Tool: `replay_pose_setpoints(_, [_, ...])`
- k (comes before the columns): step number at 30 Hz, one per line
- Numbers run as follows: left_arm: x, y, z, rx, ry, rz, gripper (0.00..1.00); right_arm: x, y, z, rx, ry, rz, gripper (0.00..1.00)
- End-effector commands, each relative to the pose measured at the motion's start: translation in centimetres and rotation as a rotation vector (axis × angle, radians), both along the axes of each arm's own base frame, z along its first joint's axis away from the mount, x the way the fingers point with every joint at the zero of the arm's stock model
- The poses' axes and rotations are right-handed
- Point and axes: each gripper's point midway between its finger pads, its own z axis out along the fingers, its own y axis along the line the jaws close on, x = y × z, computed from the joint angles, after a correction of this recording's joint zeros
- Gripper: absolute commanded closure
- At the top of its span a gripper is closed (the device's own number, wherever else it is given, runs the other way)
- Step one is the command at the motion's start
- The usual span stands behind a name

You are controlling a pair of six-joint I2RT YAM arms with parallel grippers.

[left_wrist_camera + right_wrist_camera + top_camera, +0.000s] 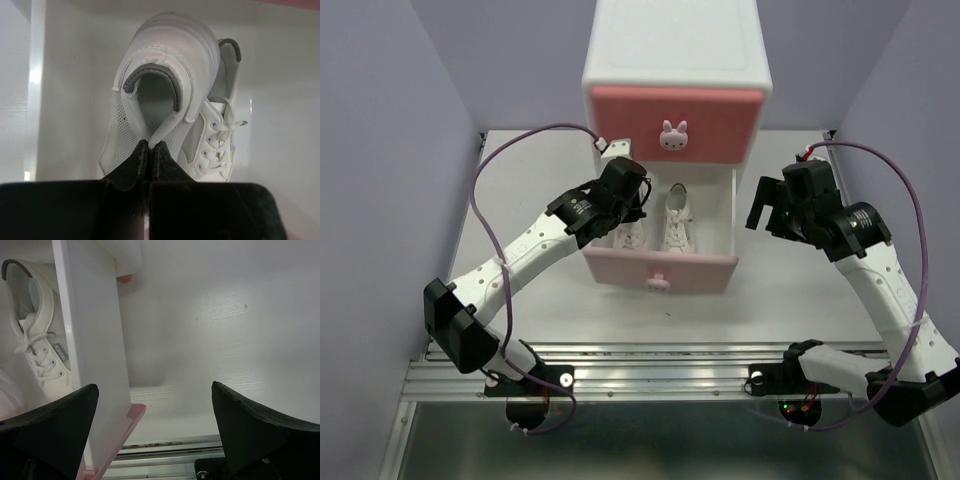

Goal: Place and organize the shoes in the shoe cabinet

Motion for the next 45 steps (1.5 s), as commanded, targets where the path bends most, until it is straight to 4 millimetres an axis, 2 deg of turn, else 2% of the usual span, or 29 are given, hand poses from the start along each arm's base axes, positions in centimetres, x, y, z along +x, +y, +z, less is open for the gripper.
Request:
replay_pose_setpoints(1, [2.5,-0.2,3.6,-0.040,-0.110,0.075,1.00,-0.2,-0.4,0.5,0.011,-0.036,-0.018,0.00])
replay_pose_setpoints(4, [3.2,0.5,2.2,-0.001,-0.067,0.168,1.00,-0.2,-0.5,0.7,0.010,-0.041,-0.027,0.00])
replay_pose_setpoints(9, [4.6,-1.2,1.6,-0.056,-0.057,0.192,1.00,-0.2,-0.7,0.4,0.020,-0.048,-0.055,0.00])
replay_pose_setpoints(15, [5.4,-1.7,0.6,-0.075,-0.035,0.249,0.98,0.0,-0.5,0.3,0.043,-0.056,-0.070,0.00])
replay_pose_setpoints(16, [5.5,-1.7,0.4,-0.065,-0.029,0.256,0.93,0.0,-0.6,0.4,0.045,-0.058,-0.073,0.00])
replay_pose_setpoints(17, [5.7,-1.6,-0.1,-0.051,-0.024,0.268,0.81,0.0,-0.6,0.4,0.043,-0.061,-0.077,0.00])
replay_pose_setpoints(19, [5.7,-1.2,0.2,-0.029,-0.020,0.282,0.75,0.1,-0.7,0.8,0.046,-0.073,-0.084,0.00])
replay_pose_setpoints(20, [5.7,-1.0,0.3,-0.021,-0.021,0.289,0.66,0.1,-0.7,1.0,0.048,-0.078,-0.086,0.00])
replay_pose_setpoints(23, [5.8,-1.0,1.5,-0.027,-0.040,0.284,0.58,0.2,-0.7,1.4,0.055,-0.091,-0.090,0.00])
replay_pose_setpoints(24, [5.7,-0.9,2.0,-0.034,-0.045,0.278,0.49,0.3,-0.7,1.7,0.058,-0.101,-0.093,0.00])
replay_pose_setpoints(26, [5.4,-0.6,2.2,-0.034,-0.041,0.280,0.36,0.5,-0.7,2.2,0.065,-0.117,-0.097,0.00])
replay_pose_setpoints(29, [4.7,-0.1,2.8,-0.041,-0.034,0.285,0.28,1.1,-0.7,3.5,0.074,-0.157,-0.107,0.00])
replay_pose_setpoints(34, [3.6,0.0,4.8,-0.064,-0.037,0.236,0.18,3.1,-0.2,7.7,0.090,-0.288,-0.082,0.00])
replay_pose_setpoints(36, [3.3,0.1,6.0,-0.062,-0.056,0.202,0.14,4.6,0.2,11.3,0.100,-0.388,-0.064,0.00])
replay_pose_setpoints(37, [2.9,0.2,7.3,-0.084,-0.076,0.181,0.11,5.2,0.4,12.7,0.101,-0.427,-0.055,0.00])
replay_pose_setpoints(38, [2.4,0.7,9.0,-0.090,-0.113,0.149,0.07,6.2,0.7,15.8,0.110,-0.512,-0.039,0.00])
replay_pose_setpoints(40, [1.9,0.8,10.7,-0.111,-0.157,0.107,0.05,7.1,1.2,18.8,0.119,-0.595,-0.018,0.00])
replay_pose_setpoints(41, [1.5,1.0,11.5,-0.123,-0.175,0.093,0.04,7.4,1.3,22.0,0.133,-0.688,-0.003,0.00])
replay_pose_setpoints(42, [0.7,1.6,13.0,-0.141,-0.206,0.071,0.03,8.2,2.3,22.9,0.144,-0.708,0.034,0.00])
replay_pose_setpoints(45, [-0.6,2.4,14.1,-0.161,-0.216,0.053,0.01,8.9,3.7,27.3,0.180,-0.835,0.107,0.00])
